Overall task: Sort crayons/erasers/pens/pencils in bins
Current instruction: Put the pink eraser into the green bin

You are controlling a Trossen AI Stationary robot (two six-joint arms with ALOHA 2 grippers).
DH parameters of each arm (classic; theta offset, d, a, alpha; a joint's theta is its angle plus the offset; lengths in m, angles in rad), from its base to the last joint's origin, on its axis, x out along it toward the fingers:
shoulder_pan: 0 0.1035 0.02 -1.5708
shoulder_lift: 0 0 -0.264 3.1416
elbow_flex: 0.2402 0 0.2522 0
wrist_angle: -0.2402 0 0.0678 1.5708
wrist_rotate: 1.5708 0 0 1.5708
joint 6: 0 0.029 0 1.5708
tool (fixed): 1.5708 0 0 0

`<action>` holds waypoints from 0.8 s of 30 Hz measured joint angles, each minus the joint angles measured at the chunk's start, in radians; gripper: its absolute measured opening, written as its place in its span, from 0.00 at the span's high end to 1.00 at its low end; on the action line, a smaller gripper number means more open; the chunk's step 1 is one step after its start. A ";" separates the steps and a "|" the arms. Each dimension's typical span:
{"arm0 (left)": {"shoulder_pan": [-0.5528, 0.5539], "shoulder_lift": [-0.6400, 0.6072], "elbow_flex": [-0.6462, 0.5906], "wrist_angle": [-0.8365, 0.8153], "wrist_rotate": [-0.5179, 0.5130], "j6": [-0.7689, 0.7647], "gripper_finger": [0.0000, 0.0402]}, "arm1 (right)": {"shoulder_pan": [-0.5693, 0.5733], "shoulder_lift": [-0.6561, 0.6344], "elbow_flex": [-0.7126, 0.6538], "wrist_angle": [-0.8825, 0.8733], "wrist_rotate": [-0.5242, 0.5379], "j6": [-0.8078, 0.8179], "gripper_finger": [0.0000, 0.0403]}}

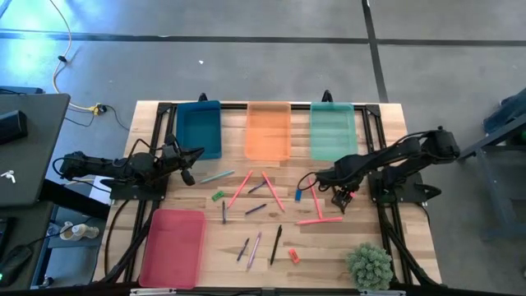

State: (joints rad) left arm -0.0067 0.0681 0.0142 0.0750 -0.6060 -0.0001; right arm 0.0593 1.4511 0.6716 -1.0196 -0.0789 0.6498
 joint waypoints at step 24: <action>0.000 0.000 0.000 0.000 0.000 -0.023 0.96 | 0.000 0.043 0.000 0.030 0.016 0.006 0.43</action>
State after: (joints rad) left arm -0.0067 0.0681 0.0142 0.0748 -0.6060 -0.0228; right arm 0.0593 1.4937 0.6716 -0.9894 -0.0628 0.6562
